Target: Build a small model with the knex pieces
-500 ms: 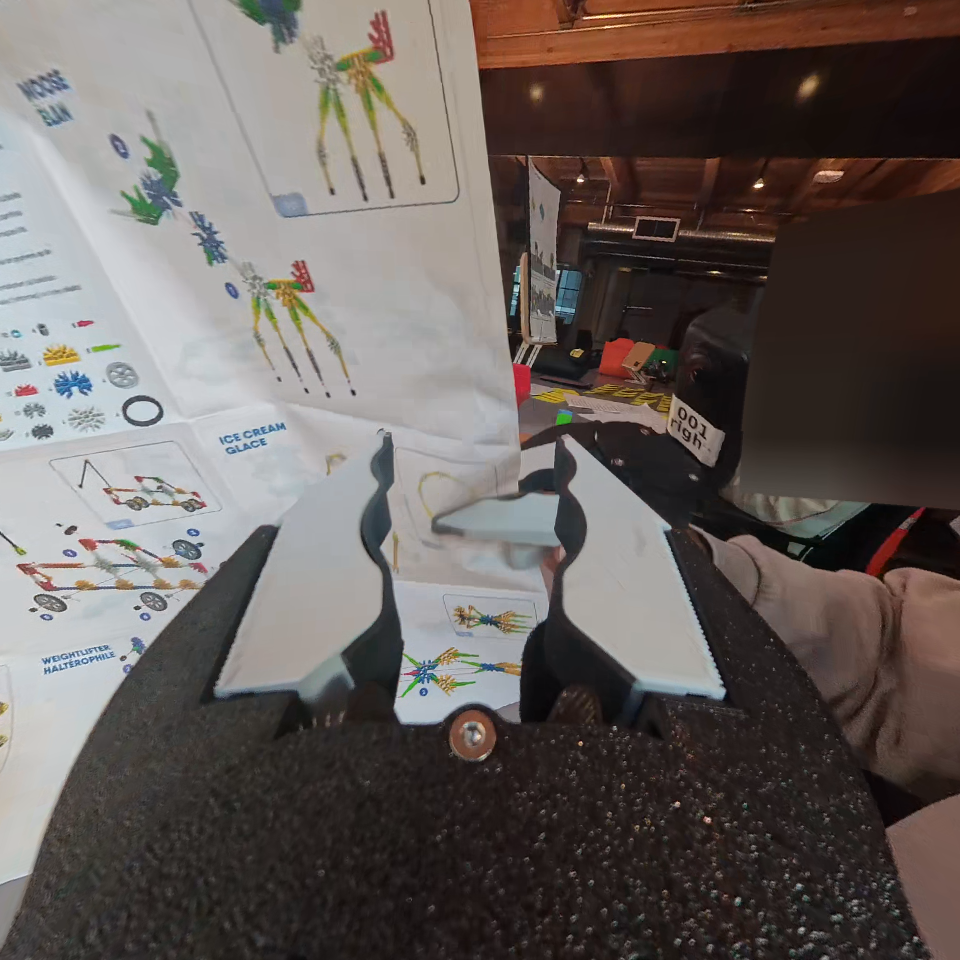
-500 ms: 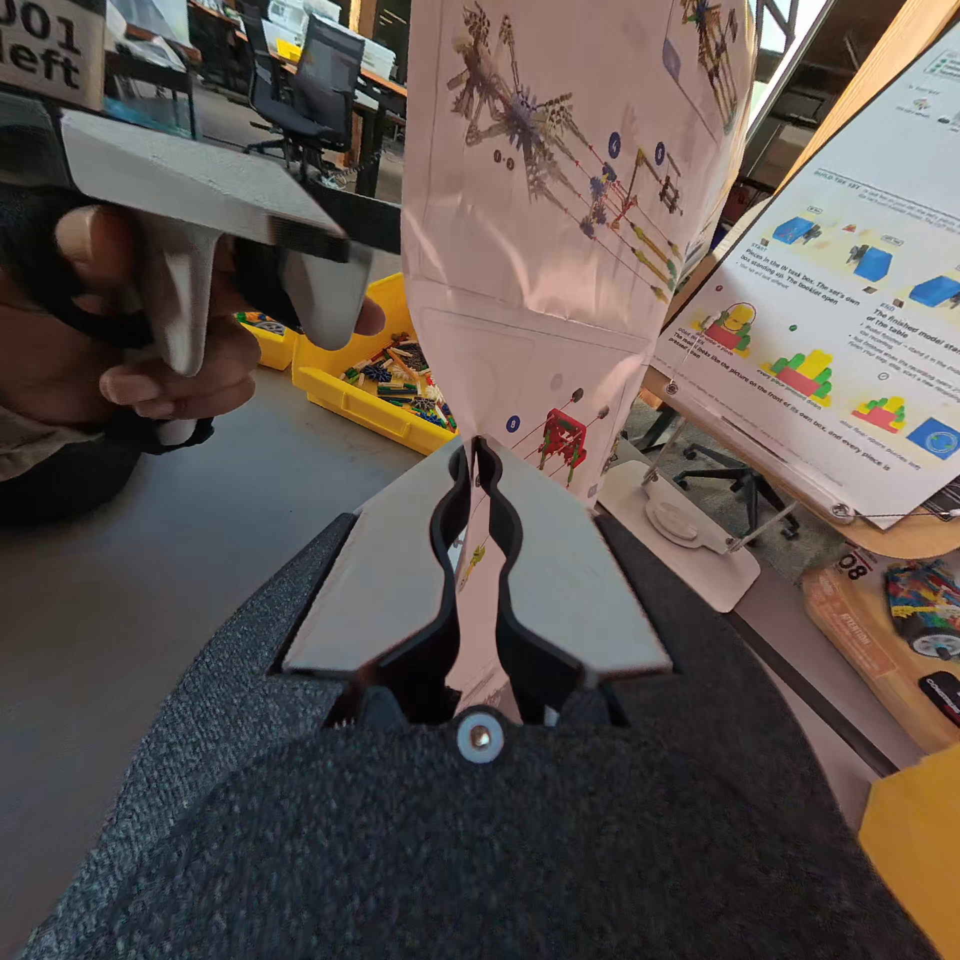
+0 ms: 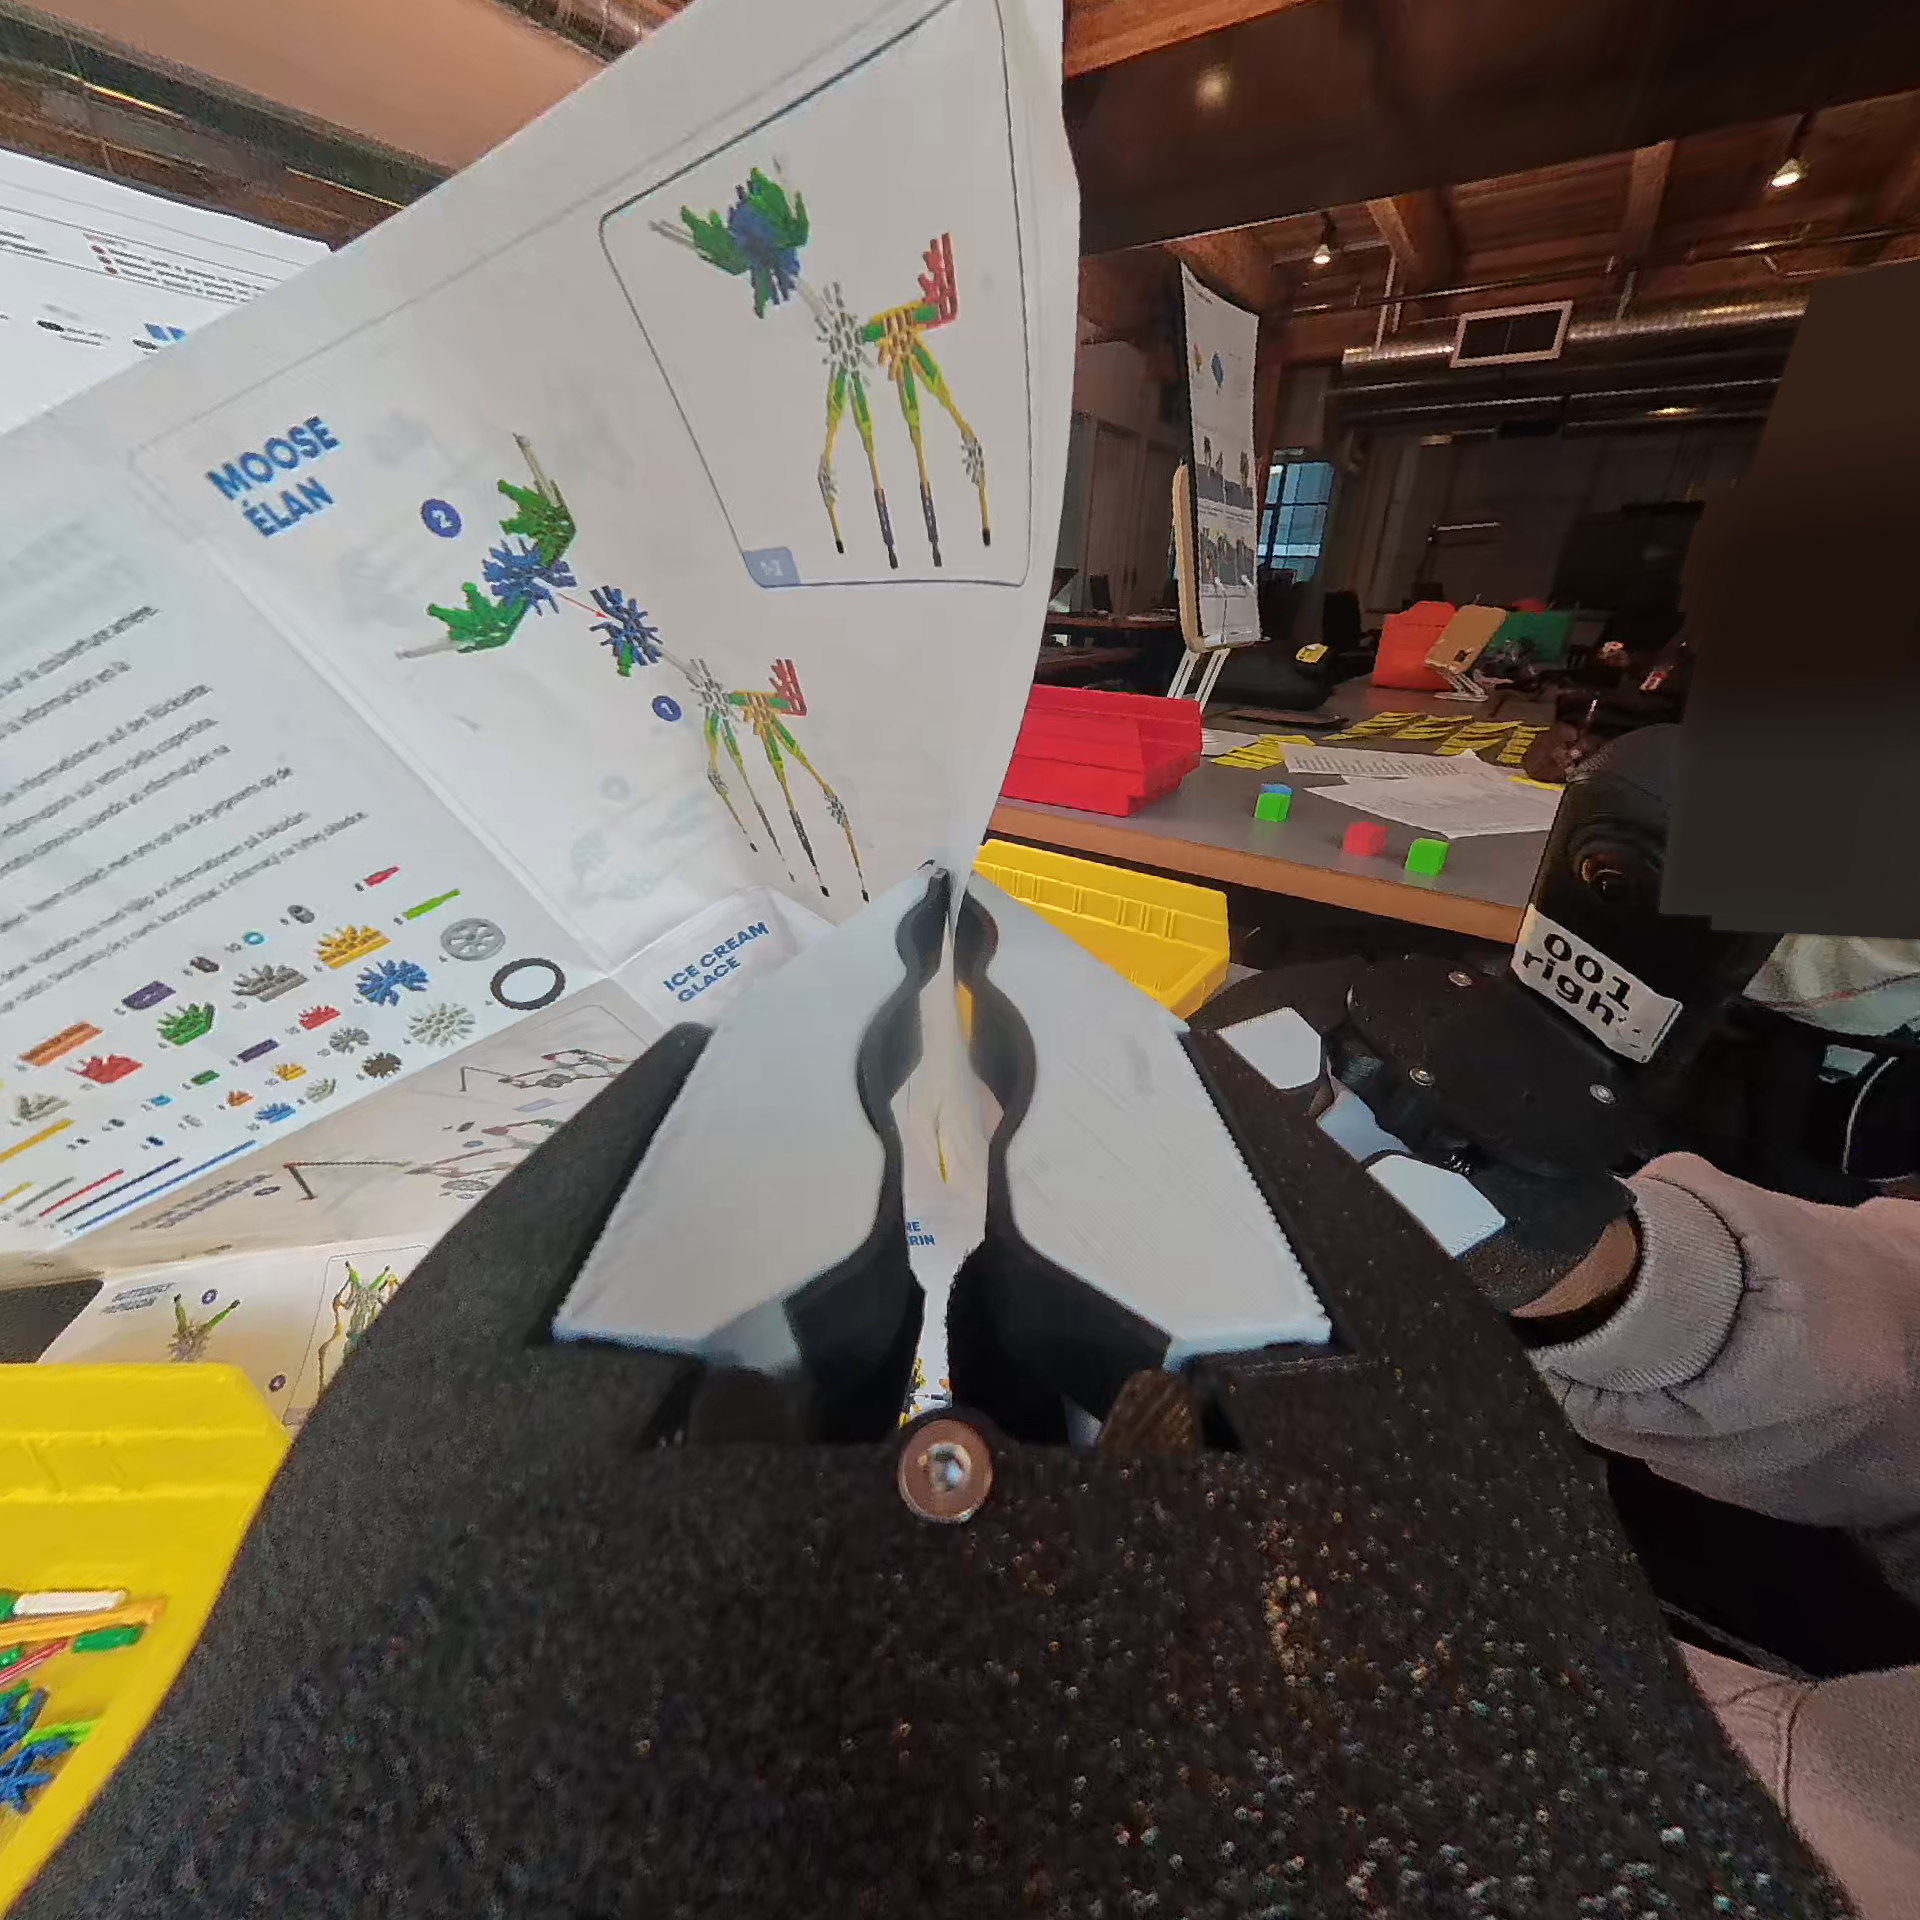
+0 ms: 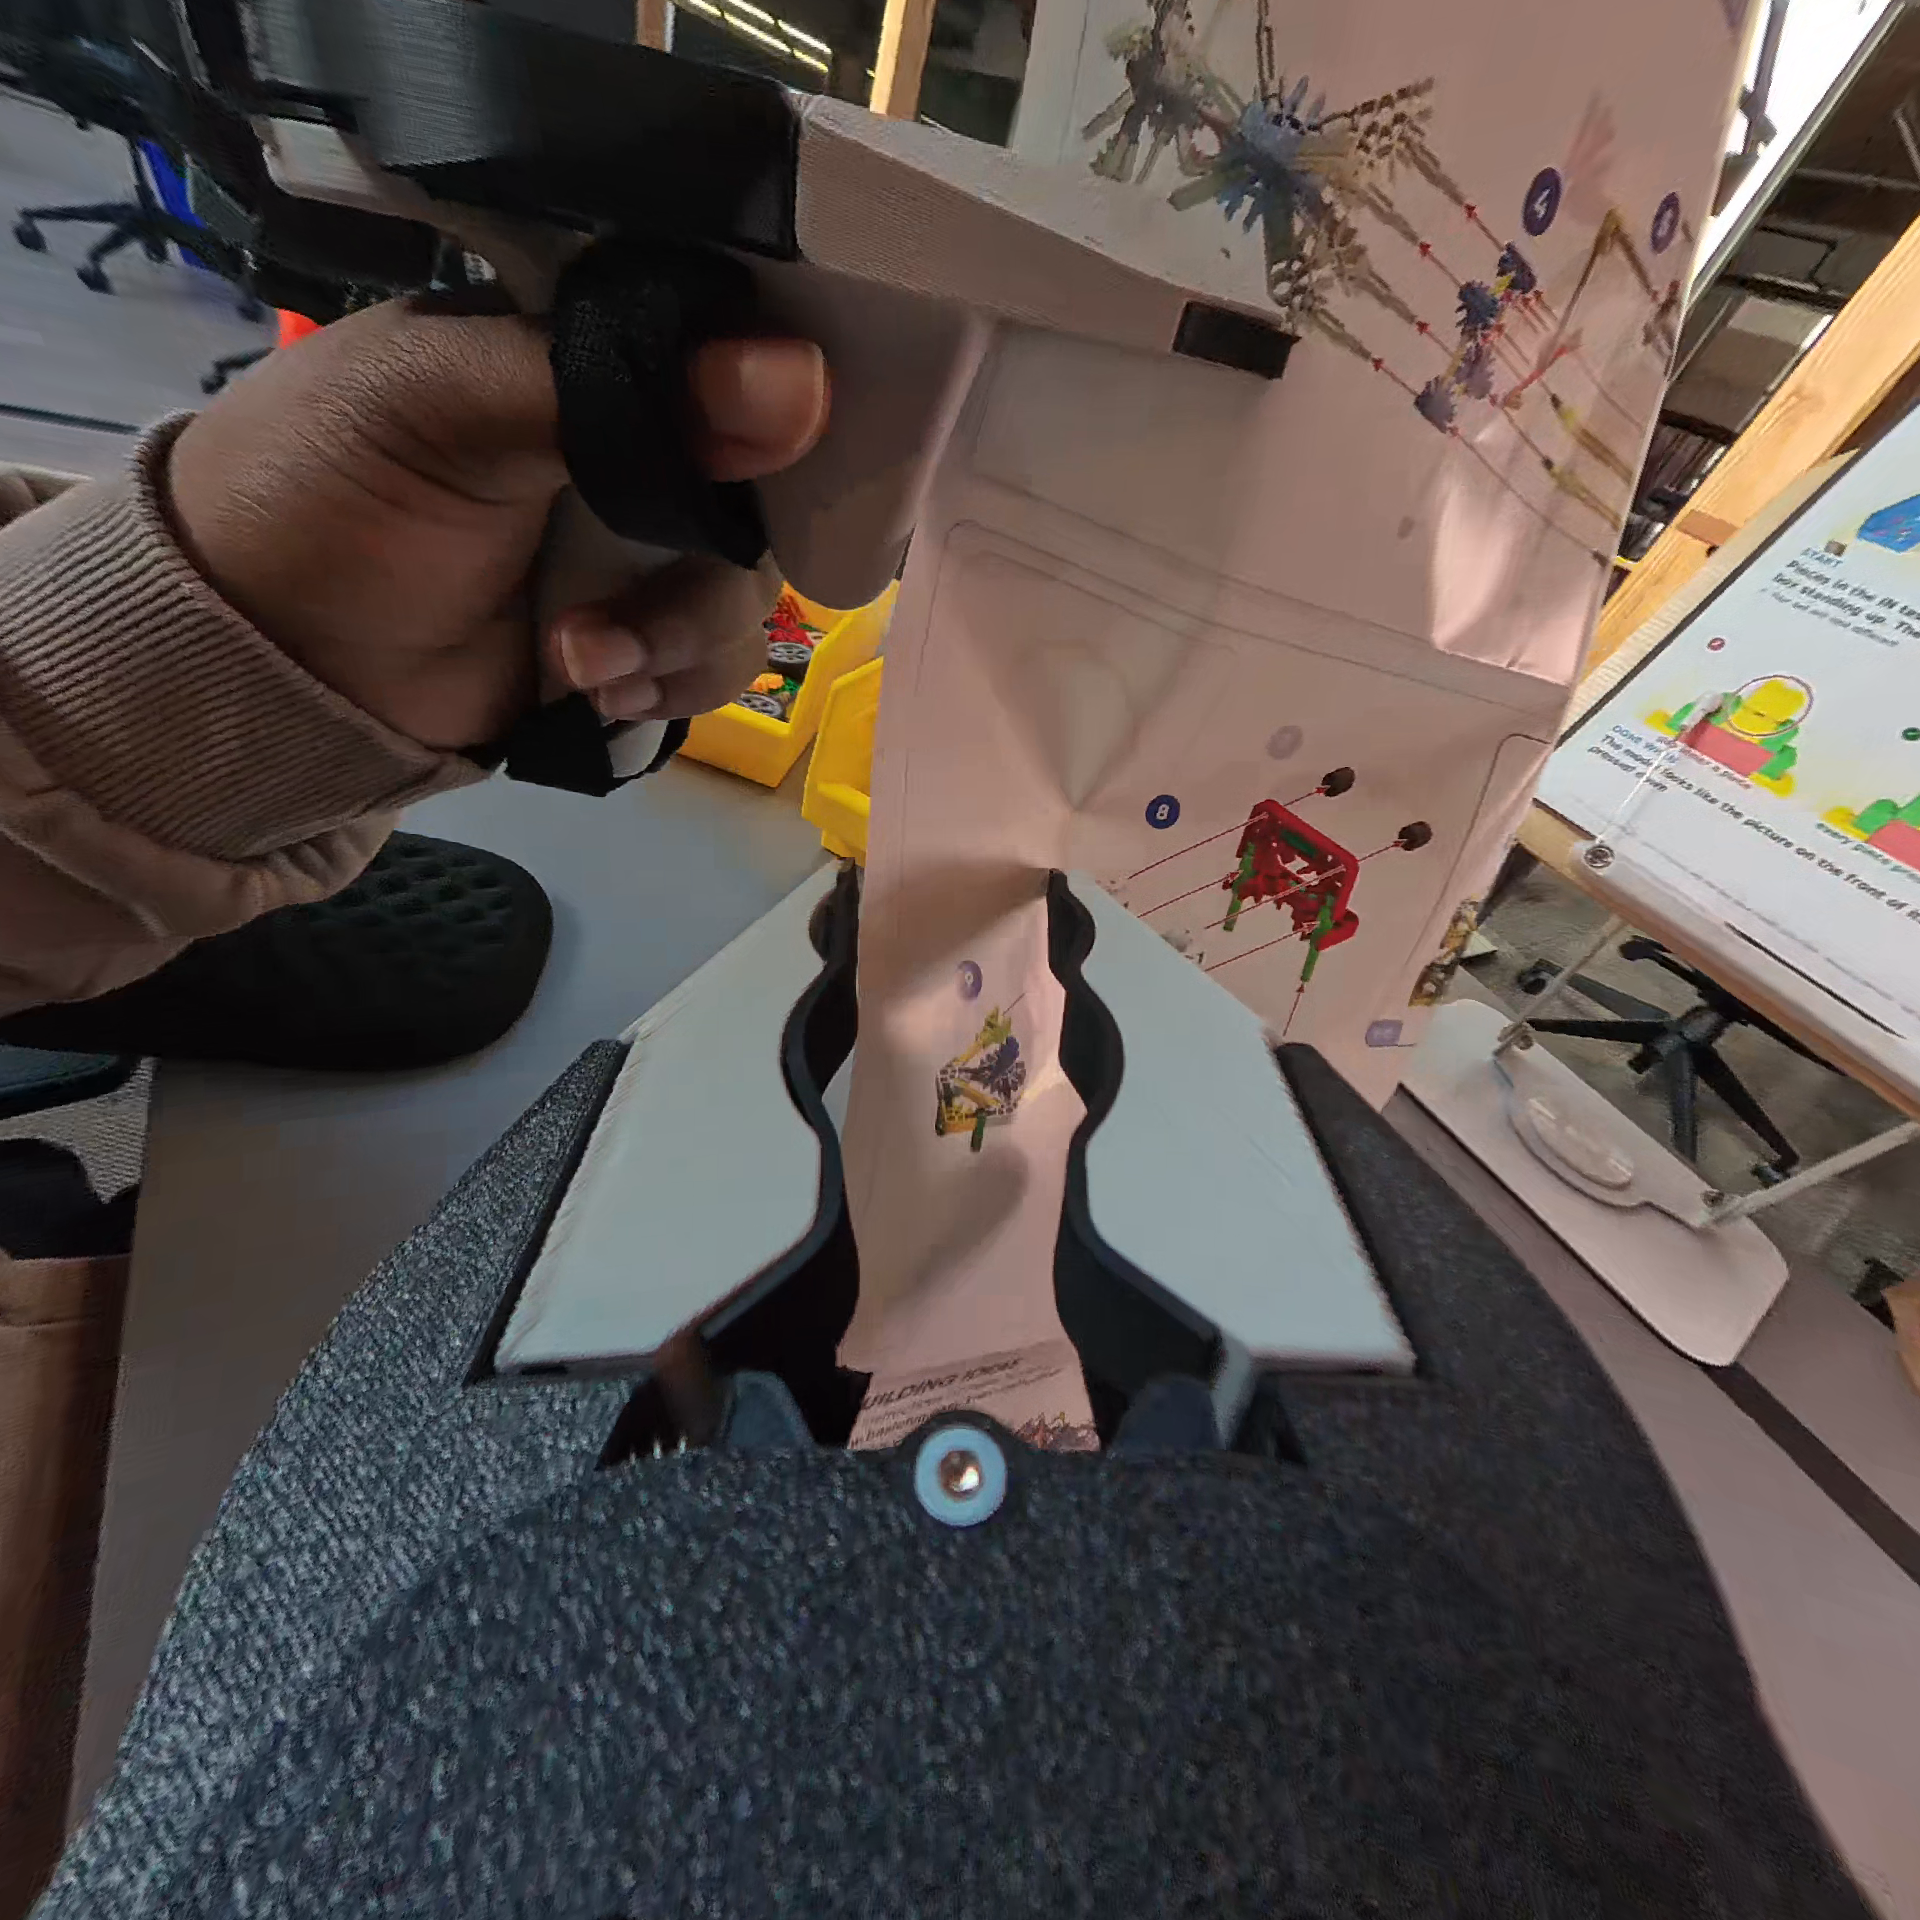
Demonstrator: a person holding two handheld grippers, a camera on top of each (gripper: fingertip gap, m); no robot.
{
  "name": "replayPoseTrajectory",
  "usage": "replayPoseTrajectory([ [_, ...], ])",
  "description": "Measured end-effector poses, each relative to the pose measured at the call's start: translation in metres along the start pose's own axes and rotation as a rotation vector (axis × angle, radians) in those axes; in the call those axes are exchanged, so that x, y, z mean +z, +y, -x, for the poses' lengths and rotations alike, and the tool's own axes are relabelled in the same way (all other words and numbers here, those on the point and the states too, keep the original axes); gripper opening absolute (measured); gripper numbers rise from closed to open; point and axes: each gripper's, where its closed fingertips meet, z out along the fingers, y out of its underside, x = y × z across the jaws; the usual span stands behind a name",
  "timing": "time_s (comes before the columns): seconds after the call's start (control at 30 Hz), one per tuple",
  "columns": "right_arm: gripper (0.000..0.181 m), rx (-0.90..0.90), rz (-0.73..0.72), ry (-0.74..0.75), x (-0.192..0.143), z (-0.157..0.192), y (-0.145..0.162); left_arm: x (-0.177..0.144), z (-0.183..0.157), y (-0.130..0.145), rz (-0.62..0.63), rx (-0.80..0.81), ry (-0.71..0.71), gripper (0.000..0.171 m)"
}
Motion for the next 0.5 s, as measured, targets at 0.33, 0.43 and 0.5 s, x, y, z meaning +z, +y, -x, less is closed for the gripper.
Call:
replayPoseTrajectory([
  [0.33, 0.037, 0.101, -0.172, -0.141, -0.062, -0.009, -0.009, 0.022, -0.021, -0.023, 0.118, 0.114, 0.213, 0.000],
  [0.43, 0.044, 0.195, -0.229, -0.125, -0.085, -0.029, -0.005, 0.032, -0.034, -0.031, 0.173, 0.191, 0.336, 0.000],
  [0.5, 0.052, 0.257, -0.235, -0.101, -0.097, -0.042, 0.005, 0.039, -0.049, -0.032, 0.232, 0.227, 0.442, 0.000],
])
